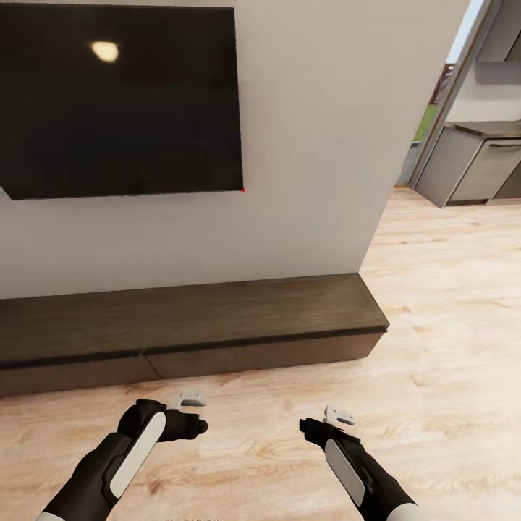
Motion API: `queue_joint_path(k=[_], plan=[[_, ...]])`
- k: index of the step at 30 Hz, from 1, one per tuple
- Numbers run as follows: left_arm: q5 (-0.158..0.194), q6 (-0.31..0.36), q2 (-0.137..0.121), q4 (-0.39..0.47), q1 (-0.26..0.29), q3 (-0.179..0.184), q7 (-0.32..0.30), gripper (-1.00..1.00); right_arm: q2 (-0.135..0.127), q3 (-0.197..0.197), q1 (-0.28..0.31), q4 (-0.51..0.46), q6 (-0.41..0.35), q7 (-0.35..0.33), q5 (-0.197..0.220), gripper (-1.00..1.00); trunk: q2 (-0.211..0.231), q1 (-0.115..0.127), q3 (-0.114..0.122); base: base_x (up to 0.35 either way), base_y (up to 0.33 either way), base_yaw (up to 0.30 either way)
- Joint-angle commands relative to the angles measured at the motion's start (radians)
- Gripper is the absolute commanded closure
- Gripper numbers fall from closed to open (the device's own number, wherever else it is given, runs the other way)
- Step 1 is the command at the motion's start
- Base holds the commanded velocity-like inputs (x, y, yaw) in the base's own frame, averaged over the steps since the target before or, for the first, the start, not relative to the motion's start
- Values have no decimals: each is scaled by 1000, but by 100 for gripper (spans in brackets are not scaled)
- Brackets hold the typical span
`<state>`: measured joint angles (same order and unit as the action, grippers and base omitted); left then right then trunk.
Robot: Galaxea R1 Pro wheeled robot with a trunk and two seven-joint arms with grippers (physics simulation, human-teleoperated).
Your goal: Place each of the two pumpkins and all three candles from the living room inside a cabinet in the living room (use any cabinet), then make sure every cabinet is closed, and position the cauldron so it is next to a table in the living room.
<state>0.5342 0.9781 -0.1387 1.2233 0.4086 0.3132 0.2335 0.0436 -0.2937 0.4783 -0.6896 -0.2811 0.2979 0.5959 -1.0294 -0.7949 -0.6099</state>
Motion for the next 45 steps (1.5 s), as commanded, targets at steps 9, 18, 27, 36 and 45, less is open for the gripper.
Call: queue_joint_path(k=[9,18,27,36,45], plan=[[9,2,-1,2,1,3,10,-100,0,-4,0,-2,-3,5,10,-100,-1,0,-1,10,0,255],[98,12,-12,124,-3,-6,4,-100,-6,4,0,0,-1,3,27,-100,-1,0,-1,12,0,-97],[243,15,-73,229,-8,-22,4,-100,-13,44,0,3,0,-70,94,-100,-64,-35,-29,0,0,-224],[634,16,-240,269,-8,-14,4,-100,-93,54,-27,5,5,-381,148,-100,-127,-69,-57,0,0,-20],[898,16,-367,272,-8,-14,3,-100,-148,56,-30,94,44,-630,476,-100,-190,-104,-85,0,0,0]])
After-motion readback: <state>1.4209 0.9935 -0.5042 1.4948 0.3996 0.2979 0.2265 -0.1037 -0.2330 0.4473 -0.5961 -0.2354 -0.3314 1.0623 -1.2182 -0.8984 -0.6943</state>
